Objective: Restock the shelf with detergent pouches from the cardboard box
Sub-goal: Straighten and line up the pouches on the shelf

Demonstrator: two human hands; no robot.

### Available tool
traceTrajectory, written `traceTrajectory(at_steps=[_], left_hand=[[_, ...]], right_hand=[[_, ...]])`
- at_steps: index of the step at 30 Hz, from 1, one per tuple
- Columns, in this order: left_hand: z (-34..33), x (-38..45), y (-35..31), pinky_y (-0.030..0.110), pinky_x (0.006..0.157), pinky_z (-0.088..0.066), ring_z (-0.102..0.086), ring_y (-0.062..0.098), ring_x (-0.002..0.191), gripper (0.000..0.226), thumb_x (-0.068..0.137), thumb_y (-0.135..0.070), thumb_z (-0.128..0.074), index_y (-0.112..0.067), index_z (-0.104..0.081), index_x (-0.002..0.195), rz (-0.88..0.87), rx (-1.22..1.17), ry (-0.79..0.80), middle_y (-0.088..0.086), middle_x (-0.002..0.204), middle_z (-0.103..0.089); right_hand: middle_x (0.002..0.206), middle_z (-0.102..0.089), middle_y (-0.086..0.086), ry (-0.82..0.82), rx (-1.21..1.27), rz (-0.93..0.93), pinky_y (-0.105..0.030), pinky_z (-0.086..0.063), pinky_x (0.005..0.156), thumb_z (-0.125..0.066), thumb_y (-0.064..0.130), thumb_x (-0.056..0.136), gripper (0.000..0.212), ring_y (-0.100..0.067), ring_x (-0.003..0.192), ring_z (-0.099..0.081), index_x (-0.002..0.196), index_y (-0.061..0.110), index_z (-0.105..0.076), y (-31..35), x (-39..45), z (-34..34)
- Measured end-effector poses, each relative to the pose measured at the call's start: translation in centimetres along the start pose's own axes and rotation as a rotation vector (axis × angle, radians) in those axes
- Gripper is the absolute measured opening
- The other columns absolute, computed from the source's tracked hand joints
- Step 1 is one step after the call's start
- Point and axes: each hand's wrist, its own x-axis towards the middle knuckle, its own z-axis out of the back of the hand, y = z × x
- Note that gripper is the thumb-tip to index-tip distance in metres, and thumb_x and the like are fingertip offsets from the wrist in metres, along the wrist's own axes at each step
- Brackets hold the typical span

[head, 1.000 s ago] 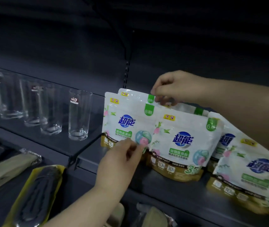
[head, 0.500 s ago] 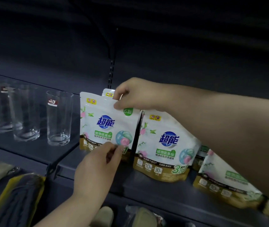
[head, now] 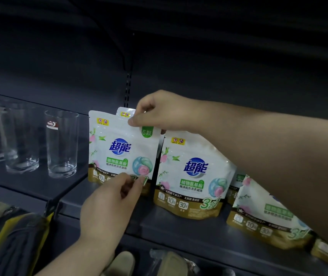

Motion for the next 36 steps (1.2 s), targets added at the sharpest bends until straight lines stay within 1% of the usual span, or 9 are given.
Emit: traceTrajectory(at_steps=[12,18,21,23,26,28,30,33,36], left_hand=[[-0.4,-0.3,0.2,0.030,0.051,-0.051,-0.059,0.008,0.059,0.040,0.084,-0.064,-0.051,-0.026,-0.059,0.072,-0.062,0.064,-0.033,-0.011,0.064,-0.062],[-0.5,-0.2,0.4,0.030,0.052,-0.052,-0.060,0.007,0.060,0.039,0.084,-0.064,-0.052,-0.027,-0.060,0.073,-0.063,0.063,-0.030,-0.013,0.065,-0.063],[-0.7,-0.1,0.6,0.030,0.050,-0.051,-0.060,0.008,0.059,0.039,0.083,-0.064,-0.052,-0.027,-0.060,0.073,-0.080,0.068,-0.042,-0.012,0.064,-0.063],[-0.8,-0.1,0.6,0.029,0.048,-0.050,-0.060,0.008,0.057,0.039,0.083,-0.063,-0.053,-0.027,-0.060,0.072,-0.094,0.081,-0.042,-0.012,0.063,-0.062],[-0.5,-0.2,0.4,0.028,0.046,-0.049,-0.059,0.009,0.056,0.039,0.083,-0.063,-0.054,-0.027,-0.060,0.070,-0.100,0.077,-0.057,-0.012,0.061,-0.061],[-0.4,-0.3,0.2,0.029,0.048,-0.049,-0.058,0.008,0.057,0.040,0.084,-0.064,-0.053,-0.027,-0.060,0.070,-0.129,0.044,-0.034,-0.012,0.062,-0.060],[-0.5,-0.9,-0.7,0.027,0.052,-0.049,-0.056,0.004,0.060,0.042,0.087,-0.065,-0.051,-0.027,-0.059,0.072,-0.243,-0.044,0.036,-0.015,0.064,-0.058],[-1.5,-2.3,-3.3,0.021,0.055,-0.047,-0.050,-0.001,0.059,0.037,0.087,-0.059,-0.057,-0.025,-0.060,0.074,-0.477,-0.170,0.147,-0.015,0.065,-0.053],[-2.2,-3.3,-5.2,0.021,0.061,-0.051,-0.058,-0.002,0.064,0.040,0.081,-0.064,-0.062,-0.024,-0.065,0.080,-0.461,-0.317,0.389,-0.011,0.073,-0.065]], right_hand=[[0.103,-0.074,-0.014,-0.021,0.015,-0.017,-0.046,-0.059,0.078,-0.070,0.040,0.087,0.034,-0.016,0.075,-0.067,0.101,0.009,-0.071,-0.6,0.0,0.5],[0.101,-0.074,-0.013,-0.030,0.014,-0.021,-0.043,-0.059,0.074,-0.071,0.041,0.085,0.034,-0.015,0.073,-0.066,0.097,0.010,-0.072,-0.7,0.0,0.3],[0.097,-0.075,-0.011,-0.034,0.004,-0.024,-0.033,-0.055,0.065,-0.069,0.040,0.087,0.034,-0.015,0.072,-0.067,0.099,0.009,-0.072,-0.7,-0.1,0.5],[0.092,-0.077,-0.006,-0.109,0.011,-0.021,-0.033,-0.057,0.070,-0.067,0.040,0.090,0.033,-0.018,0.078,-0.073,0.098,0.008,-0.071,-0.7,-0.1,1.3],[0.090,-0.077,-0.007,-0.324,0.058,-0.009,-0.044,-0.058,0.086,-0.062,0.030,0.090,0.026,-0.025,0.086,-0.074,0.094,0.006,-0.071,-1.5,0.3,3.6],[0.096,-0.075,-0.005,-0.391,-0.055,-0.072,-0.038,-0.057,0.087,-0.058,0.026,0.089,0.022,-0.024,0.093,-0.070,0.100,0.012,-0.071,-2.5,0.3,5.2],[0.103,-0.070,-0.002,-0.348,-0.197,-0.153,-0.032,-0.052,0.082,-0.057,0.023,0.089,0.024,-0.021,0.096,-0.065,0.108,0.017,-0.070,-3.4,-0.1,6.1],[0.108,-0.068,-0.001,-0.211,-0.286,-0.272,-0.033,-0.051,0.086,-0.059,0.022,0.087,0.029,-0.022,0.098,-0.063,0.115,0.020,-0.066,-5.0,-0.6,6.2],[0.113,-0.066,-0.002,0.007,-0.396,-0.383,-0.037,-0.054,0.092,-0.065,0.025,0.086,0.037,-0.023,0.103,-0.062,0.122,0.021,-0.061,-6.8,-0.8,5.2]])
